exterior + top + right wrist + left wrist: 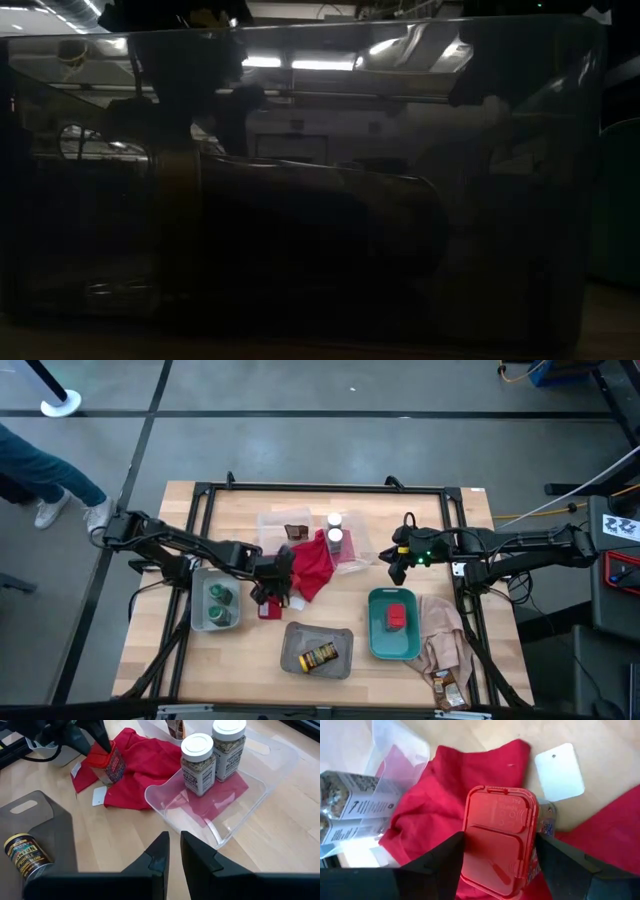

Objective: Sort spices by type
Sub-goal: Put the red seasoning can into the green bin

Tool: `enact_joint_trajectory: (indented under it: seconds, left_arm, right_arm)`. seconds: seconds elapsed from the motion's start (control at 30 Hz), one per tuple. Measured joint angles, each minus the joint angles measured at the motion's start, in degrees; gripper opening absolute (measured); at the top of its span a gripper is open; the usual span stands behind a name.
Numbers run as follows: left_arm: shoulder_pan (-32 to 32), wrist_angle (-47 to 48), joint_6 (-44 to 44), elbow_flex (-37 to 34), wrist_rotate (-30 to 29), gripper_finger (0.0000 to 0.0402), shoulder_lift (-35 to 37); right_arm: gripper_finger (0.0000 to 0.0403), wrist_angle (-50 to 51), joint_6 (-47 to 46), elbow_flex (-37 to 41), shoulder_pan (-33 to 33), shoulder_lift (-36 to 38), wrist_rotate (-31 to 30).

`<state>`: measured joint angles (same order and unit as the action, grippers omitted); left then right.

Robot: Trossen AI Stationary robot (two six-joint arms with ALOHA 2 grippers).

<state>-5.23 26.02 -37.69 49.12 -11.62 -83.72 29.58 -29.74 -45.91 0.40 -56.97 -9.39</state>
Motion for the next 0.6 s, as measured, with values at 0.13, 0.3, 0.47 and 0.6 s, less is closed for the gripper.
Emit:
enact_joint_trajectory:
  seconds: [0.13, 0.3, 0.47, 0.6]
  left_arm:
    - [-2.3, 0.0, 1.6, 0.0, 0.0, 0.0226, 0.0]
    - [-4.5, -0.1, 3.2, 0.0, -0.1, 0.0226, 0.0]
    - [-5.6, -0.1, 2.9, 0.0, -1.5, 0.0226, 0.0]
    - [-5.7, 0.1, 2.9, 0.3, -2.2, 0.0226, 0.0]
  right_arm:
    - [0.0049, 0.0, 0.0, 0.0, 0.0, 0.0, 0.0]
    - [0.0049, 0.3, 2.4, 0.0, 0.0, 0.9, 1.1]
    - [0.0049, 0.6, 5.9, 0.0, 0.0, 5.0, 1.2]
    - [0.0049, 0.5, 6.2, 0.0, 0.0, 7.2, 1.0]
